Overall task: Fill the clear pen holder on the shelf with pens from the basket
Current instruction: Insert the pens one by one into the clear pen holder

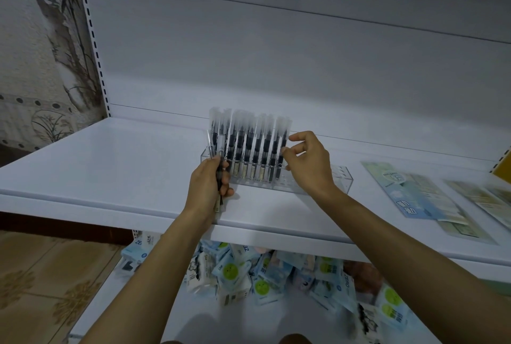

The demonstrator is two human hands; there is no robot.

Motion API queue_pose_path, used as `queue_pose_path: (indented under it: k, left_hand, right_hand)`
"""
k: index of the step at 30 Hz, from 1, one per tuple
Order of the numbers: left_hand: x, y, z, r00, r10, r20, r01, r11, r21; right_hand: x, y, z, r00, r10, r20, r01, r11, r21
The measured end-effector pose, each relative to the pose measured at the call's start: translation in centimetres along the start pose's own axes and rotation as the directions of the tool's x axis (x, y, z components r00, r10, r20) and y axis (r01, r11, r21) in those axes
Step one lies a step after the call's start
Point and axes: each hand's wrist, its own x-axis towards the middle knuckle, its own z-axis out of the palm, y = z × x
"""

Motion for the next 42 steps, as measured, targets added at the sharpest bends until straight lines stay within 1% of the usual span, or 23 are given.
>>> queue_pose_path:
  k: [5,8,11,12,13,15,17,19,21,23,26,33,35,36,38,40,42]
  left_hand:
    - [0.0,0.0,0.0,1.000,0.006,0.003,-0.006,1.000,0.004]
    - [-0.1,0.0,-0.1,1.000,0.013,0.006,-0.013,1.000,0.006]
    - [-0.2,0.0,-0.1,0.999,0.028,0.026,-0.029,1.000,0.013]
    - [-0.2,0.0,-0.1,0.999,0.039,0.035,-0.039,0.999,0.024]
    - [-0.3,0.0,-0.1,0.998,0.051,0.046,-0.053,0.998,0.040]
    - [-0.5,-0.1,-0.1,0.993,0.090,0.082,-0.097,0.991,0.089]
    - [-0.9,-0.2,0.1,0.977,0.158,0.143,-0.185,0.963,0.198]
    - [-1.4,-0.3,0.3,0.955,0.211,0.211,-0.269,0.915,0.301]
    - [-1.6,-0.3,0.3,0.944,0.222,0.244,-0.296,0.897,0.329]
    - [-1.5,-0.2,0.1,0.945,0.212,0.249,-0.285,0.907,0.309]
    - [-1.4,-0.1,-0.1,0.952,0.184,0.246,-0.254,0.921,0.295]
    - [-1.3,-0.3,0.0,0.957,0.184,0.223,-0.251,0.912,0.325]
    - [-1.3,-0.4,0.0,0.957,0.186,0.224,-0.253,0.912,0.323]
    - [-1.3,-0.4,0.0,0.955,0.187,0.229,-0.256,0.912,0.320]
    - [-1.3,-0.3,0.0,0.952,0.190,0.239,-0.261,0.912,0.316]
    - [-1.4,-0.3,0.0,0.952,0.192,0.240,-0.264,0.910,0.319]
    - [-1.3,-0.3,0.0,0.956,0.188,0.224,-0.255,0.912,0.320]
  right_hand:
    - [-0.3,-0.3,0.4,1.000,-0.028,0.008,0.028,1.000,-0.010]
    - [-0.6,-0.4,0.4,0.999,-0.031,-0.024,0.031,0.999,0.008]
    - [-1.3,-1.1,0.2,0.992,-0.051,-0.114,0.062,0.994,0.092]
    - [-1.6,-1.6,0.2,0.990,-0.070,-0.119,0.086,0.987,0.133]
    - [-2.0,-2.1,0.2,0.991,-0.092,-0.099,0.109,0.978,0.176]
    - [-2.6,-3.0,0.7,0.992,-0.127,0.001,0.123,0.963,0.240]
    - [-3.1,-3.7,1.6,0.984,-0.126,0.122,0.093,0.965,0.246]
    - [-3.3,-4.2,2.5,0.973,-0.107,0.204,0.056,0.969,0.242]
    - [-3.3,-4.7,3.1,0.966,-0.080,0.245,0.008,0.959,0.282]
    - [-3.2,-5.0,3.1,0.959,-0.039,0.280,-0.061,0.938,0.341]
    - [-3.1,-5.3,2.7,0.959,-0.018,0.281,-0.094,0.921,0.378]
    - [-2.0,-5.8,0.3,0.991,0.061,0.117,-0.106,0.894,0.435]
    - [-2.0,-5.6,0.3,0.993,0.066,0.096,-0.100,0.907,0.408]
    - [-2.2,-5.5,0.4,0.993,0.064,0.100,-0.098,0.919,0.381]
    - [-2.7,-5.4,0.6,0.985,0.062,0.159,-0.116,0.926,0.360]
    - [-3.3,-5.2,0.7,0.966,0.067,0.248,-0.159,0.916,0.369]
    - [-3.7,-5.0,0.6,0.949,0.090,0.301,-0.210,0.895,0.394]
